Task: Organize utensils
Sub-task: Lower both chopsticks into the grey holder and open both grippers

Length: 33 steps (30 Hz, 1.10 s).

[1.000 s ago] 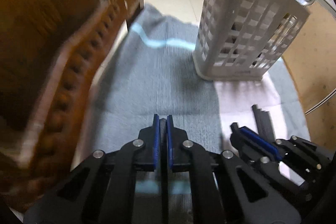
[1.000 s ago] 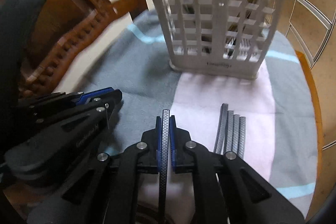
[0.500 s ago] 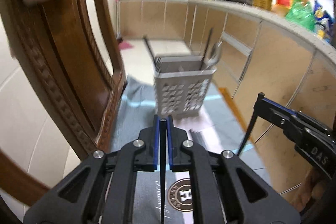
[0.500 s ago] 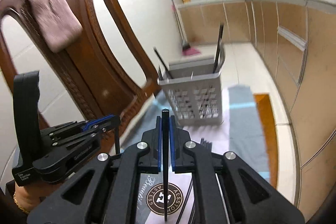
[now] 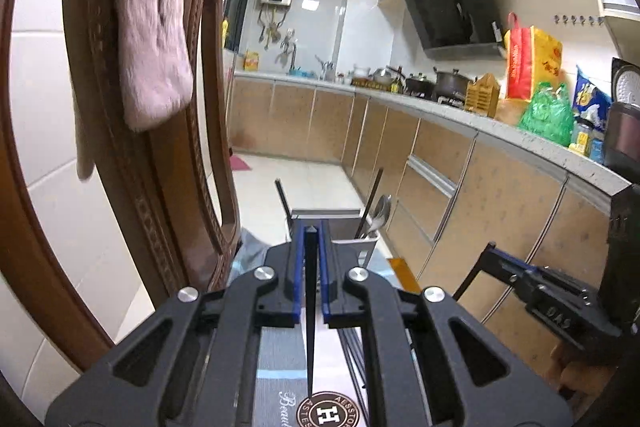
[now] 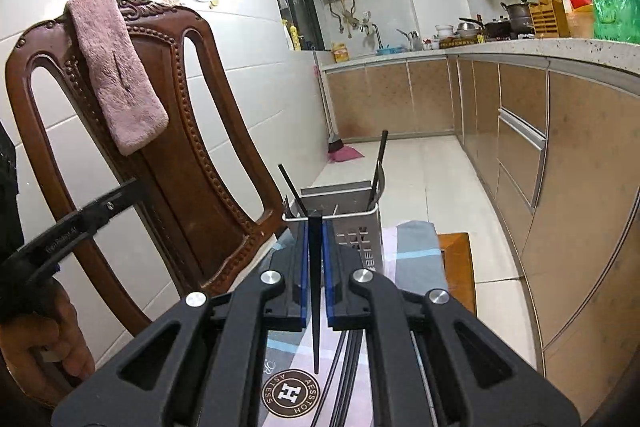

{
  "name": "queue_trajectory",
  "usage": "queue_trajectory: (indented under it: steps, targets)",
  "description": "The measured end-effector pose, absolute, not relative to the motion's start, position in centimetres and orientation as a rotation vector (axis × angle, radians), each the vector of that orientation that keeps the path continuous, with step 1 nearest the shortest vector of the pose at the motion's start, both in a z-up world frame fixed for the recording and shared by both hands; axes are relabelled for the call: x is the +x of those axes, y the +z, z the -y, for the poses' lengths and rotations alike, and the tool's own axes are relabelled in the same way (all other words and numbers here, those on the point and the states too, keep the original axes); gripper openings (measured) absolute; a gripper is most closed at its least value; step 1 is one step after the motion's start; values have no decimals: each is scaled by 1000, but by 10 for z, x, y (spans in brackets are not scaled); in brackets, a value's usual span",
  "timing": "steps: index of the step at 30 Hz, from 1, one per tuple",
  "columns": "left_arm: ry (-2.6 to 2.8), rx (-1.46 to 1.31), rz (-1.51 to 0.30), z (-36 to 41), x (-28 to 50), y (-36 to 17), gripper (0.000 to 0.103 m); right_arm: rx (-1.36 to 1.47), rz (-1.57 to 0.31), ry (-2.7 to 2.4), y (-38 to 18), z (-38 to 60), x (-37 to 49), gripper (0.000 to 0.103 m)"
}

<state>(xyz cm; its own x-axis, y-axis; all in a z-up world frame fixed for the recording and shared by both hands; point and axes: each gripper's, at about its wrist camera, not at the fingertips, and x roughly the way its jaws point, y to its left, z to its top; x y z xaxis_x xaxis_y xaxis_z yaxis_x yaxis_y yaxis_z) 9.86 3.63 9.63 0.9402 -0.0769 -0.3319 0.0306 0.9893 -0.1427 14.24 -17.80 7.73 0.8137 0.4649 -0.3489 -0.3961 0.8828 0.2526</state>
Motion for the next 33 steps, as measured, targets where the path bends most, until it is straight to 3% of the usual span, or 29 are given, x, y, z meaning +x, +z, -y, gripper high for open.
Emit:
queue_trajectory:
  steps: [13, 24, 28, 33]
  targets:
    - [-63, -186, -368, -45, 129, 100, 7, 183, -411, 459, 94, 175, 151, 7]
    - [-137, -243, -223, -47, 212, 222, 7, 170, -236, 389, 210, 190, 210, 7]
    - [-111, -267, -201, -50, 255, 232, 7, 166, -231, 352, 213, 186, 248, 7]
    - [-62, -274, -230, -51, 309, 203, 7, 192, -265, 321, 183, 174, 300, 7]
